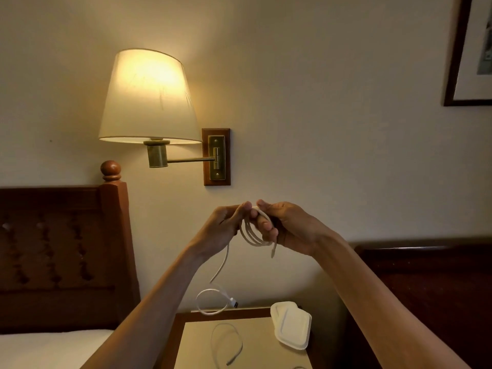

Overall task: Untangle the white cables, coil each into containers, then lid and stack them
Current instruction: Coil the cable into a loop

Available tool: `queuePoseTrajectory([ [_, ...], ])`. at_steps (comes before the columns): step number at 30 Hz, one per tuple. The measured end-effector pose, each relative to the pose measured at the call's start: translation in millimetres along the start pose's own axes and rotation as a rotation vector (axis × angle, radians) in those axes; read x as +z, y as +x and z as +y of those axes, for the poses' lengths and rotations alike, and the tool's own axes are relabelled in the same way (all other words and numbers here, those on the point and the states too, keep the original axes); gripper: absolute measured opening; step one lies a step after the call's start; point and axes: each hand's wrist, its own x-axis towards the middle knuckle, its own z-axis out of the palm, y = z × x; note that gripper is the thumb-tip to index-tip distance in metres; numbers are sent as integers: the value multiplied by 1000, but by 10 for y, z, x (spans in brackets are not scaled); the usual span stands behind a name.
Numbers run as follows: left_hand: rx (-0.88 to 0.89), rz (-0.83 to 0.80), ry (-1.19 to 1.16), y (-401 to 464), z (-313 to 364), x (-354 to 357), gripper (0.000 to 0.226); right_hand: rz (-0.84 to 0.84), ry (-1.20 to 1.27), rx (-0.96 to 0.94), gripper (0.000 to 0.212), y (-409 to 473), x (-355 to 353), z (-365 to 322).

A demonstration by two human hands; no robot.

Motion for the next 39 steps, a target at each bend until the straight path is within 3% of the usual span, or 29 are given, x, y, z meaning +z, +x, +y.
queuePoseTrajectory([
  [7,35,6,-335,27,-104,27,35,-168,299,42,46,14,51,44],
  [12,10,86,-382,51,-163,58,44,-74,288,15,41,34,109,45],
  [17,-72,113,-270,22,-417,32,43,56,286,-13,38,27,118,5],
  [24,-13,266,-207,3,-725,-22,32,-6,219,57,36,8,107,8],
  [30,68,280,188,-125,-1019,1,36,47,367,-14,38,35,96,-18],
  [33,59,326,255,-370,-1353,-15,44,61,427,-48,37,29,-11,-45],
  [37,10,360,321,-592,-1525,40,36,108,445,-67,36,30,-116,-36],
  [39,-82,246,363,-617,-1318,139,48,146,374,-77,36,71,-118,9],
])
